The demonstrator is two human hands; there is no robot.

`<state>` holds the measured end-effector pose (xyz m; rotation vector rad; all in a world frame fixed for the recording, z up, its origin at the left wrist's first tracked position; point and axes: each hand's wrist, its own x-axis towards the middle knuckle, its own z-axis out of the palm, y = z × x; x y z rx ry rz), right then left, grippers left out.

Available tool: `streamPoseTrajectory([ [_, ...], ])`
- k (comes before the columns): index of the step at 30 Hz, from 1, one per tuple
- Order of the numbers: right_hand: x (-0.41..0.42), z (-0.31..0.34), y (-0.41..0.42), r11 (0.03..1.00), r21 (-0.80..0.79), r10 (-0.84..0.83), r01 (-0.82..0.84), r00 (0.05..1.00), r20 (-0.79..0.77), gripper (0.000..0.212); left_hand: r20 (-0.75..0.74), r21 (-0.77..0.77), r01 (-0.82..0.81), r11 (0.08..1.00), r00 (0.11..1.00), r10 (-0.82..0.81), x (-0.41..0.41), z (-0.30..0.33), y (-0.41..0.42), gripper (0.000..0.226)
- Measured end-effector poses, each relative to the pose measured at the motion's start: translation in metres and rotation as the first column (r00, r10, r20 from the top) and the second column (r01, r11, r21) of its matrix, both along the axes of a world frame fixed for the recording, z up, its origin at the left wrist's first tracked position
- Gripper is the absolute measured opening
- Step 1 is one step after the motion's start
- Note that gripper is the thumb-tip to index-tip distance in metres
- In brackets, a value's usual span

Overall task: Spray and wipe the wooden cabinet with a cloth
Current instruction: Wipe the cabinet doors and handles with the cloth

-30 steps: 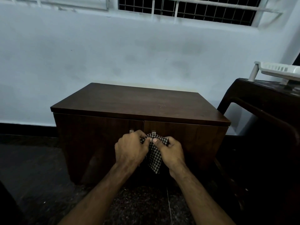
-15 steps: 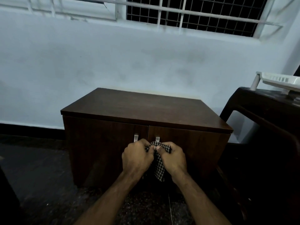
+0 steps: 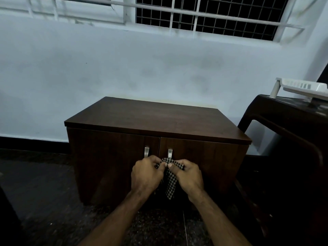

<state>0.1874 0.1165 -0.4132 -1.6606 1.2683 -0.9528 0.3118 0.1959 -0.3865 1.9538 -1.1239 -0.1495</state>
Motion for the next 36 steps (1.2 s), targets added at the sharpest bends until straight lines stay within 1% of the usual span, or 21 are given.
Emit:
streamPoseTrajectory([
  [3, 0.0, -0.012, 0.002, 0.998, 0.058, -0.036, 0.037, 0.999, -0.02, 0.018, -0.015, 0.041, 0.011, 0.999, 1.0, -0.011, 0.0, -0.01, 0.002, 0.02],
  [6, -0.002, -0.019, 0.001, 0.992, 0.11, -0.064, 0.064, 0.998, -0.005, 0.024, -0.039, 0.037, 0.04, 0.999, 0.998, -0.039, 0.0, -0.015, 0.004, 0.021],
  [9, -0.008, -0.011, 0.001, 0.997, 0.044, -0.062, 0.063, 0.998, -0.015, 0.021, -0.014, -0.012, 0.035, 0.999, 0.999, -0.035, 0.005, -0.013, 0.006, 0.02],
  [11, -0.01, 0.002, 0.0, 0.999, -0.008, -0.034, 0.034, 0.999, 0.022, 0.021, 0.003, -0.062, 0.016, 0.998, 1.0, -0.016, 0.006, -0.006, 0.007, 0.019],
  [12, -0.008, 0.01, -0.001, 0.999, -0.036, -0.026, 0.028, 0.999, 0.036, 0.029, 0.014, -0.086, 0.004, 0.996, 1.0, -0.002, 0.007, -0.001, 0.006, 0.02],
  [14, -0.002, 0.024, -0.003, 0.997, -0.066, -0.039, 0.042, 0.998, 0.046, 0.052, 0.033, -0.113, -0.028, 0.993, 0.999, 0.032, 0.006, 0.008, 0.004, 0.021],
  [17, 0.008, 0.035, -0.009, 0.993, -0.04, -0.112, 0.114, 0.993, 0.04, 0.062, 0.058, -0.118, -0.056, 0.991, 0.996, 0.063, 0.006, 0.017, 0.001, 0.024],
  [19, 0.009, 0.035, -0.01, 0.996, 0.009, -0.093, 0.093, 0.993, 0.069, 0.074, 0.075, -0.092, -0.057, 0.994, 0.995, 0.064, 0.008, 0.018, 0.001, 0.026],
  [20, 0.008, 0.031, -0.009, 0.998, 0.026, -0.063, 0.061, 0.995, 0.081, 0.075, 0.085, -0.073, -0.052, 0.996, 0.995, 0.058, 0.009, 0.016, 0.001, 0.027],
  [23, 0.003, 0.015, -0.009, 0.999, 0.031, -0.009, 0.007, 0.997, 0.081, 0.065, 0.098, -0.039, -0.045, 0.998, 0.994, 0.048, 0.009, 0.009, 0.003, 0.028],
  [25, 0.006, 0.017, -0.008, 0.999, 0.002, -0.045, 0.045, 0.998, 0.048, 0.067, 0.105, -0.033, -0.05, 0.998, 0.993, 0.053, 0.01, 0.008, 0.003, 0.029],
  [28, 0.015, 0.031, -0.007, 0.993, -0.058, -0.099, 0.099, 0.995, -0.003, 0.051, 0.106, -0.047, -0.067, 0.997, 0.992, 0.071, 0.012, 0.014, 0.0, 0.028],
  [29, 0.018, 0.033, -0.009, 0.992, -0.066, -0.11, 0.11, 0.994, -0.001, 0.05, 0.106, -0.054, -0.077, 0.996, 0.991, 0.083, 0.014, 0.018, 0.0, 0.028],
  [30, 0.02, 0.035, -0.009, 0.992, -0.059, -0.115, 0.115, 0.993, 0.007, 0.054, 0.105, -0.061, -0.082, 0.995, 0.991, 0.088, 0.015, 0.02, -0.001, 0.029],
  [32, 0.021, 0.027, -0.007, 0.991, -0.036, -0.129, 0.13, 0.991, 0.032, 0.07, 0.122, -0.052, -0.073, 0.996, 0.989, 0.079, 0.017, 0.021, 0.001, 0.028],
  [33, 0.019, 0.021, -0.003, 0.991, -0.031, -0.126, 0.127, 0.991, 0.035, 0.072, 0.139, -0.034, -0.066, 0.997, 0.988, 0.07, 0.018, 0.019, 0.003, 0.028],
  [36, 0.015, 0.01, 0.011, 0.995, -0.038, -0.096, 0.096, 0.995, 0.013, 0.062, 0.166, 0.004, -0.043, 0.999, 0.985, 0.042, 0.02, 0.009, 0.009, 0.028],
])
